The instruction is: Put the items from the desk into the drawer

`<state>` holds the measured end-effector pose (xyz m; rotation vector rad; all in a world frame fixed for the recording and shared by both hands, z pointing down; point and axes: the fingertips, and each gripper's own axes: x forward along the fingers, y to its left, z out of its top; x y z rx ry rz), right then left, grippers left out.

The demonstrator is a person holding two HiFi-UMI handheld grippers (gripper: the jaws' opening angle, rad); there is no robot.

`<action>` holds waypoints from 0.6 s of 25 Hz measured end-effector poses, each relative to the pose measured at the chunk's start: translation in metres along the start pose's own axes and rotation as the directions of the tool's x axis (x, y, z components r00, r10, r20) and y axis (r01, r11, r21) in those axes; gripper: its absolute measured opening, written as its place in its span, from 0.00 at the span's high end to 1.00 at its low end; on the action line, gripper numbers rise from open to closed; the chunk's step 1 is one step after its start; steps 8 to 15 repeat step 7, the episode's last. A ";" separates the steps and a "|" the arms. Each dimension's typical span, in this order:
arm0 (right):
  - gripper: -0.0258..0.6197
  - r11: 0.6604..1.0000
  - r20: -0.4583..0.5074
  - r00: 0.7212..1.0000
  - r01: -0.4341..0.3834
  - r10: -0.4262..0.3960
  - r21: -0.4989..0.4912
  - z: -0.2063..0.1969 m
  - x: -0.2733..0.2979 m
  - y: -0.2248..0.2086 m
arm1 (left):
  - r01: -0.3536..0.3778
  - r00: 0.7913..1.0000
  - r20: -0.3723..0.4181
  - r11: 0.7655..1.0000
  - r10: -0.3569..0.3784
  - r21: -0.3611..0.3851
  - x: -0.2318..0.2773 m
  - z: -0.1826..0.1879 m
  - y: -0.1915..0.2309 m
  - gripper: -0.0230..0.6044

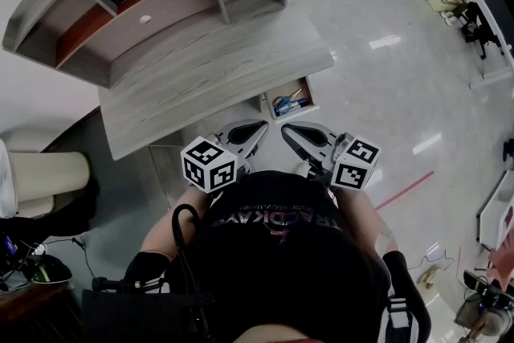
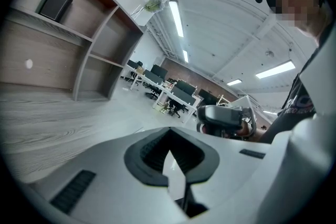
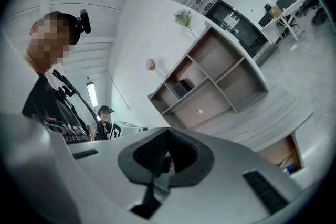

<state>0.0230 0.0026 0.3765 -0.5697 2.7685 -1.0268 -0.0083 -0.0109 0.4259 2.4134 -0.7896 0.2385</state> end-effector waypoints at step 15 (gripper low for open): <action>0.95 1.000 -0.003 1.000 0.000 0.000 -0.005 0.000 0.002 0.004 | 0.004 1.000 0.001 1.000 -0.004 -0.012 -0.003 0.001 0.001 0.95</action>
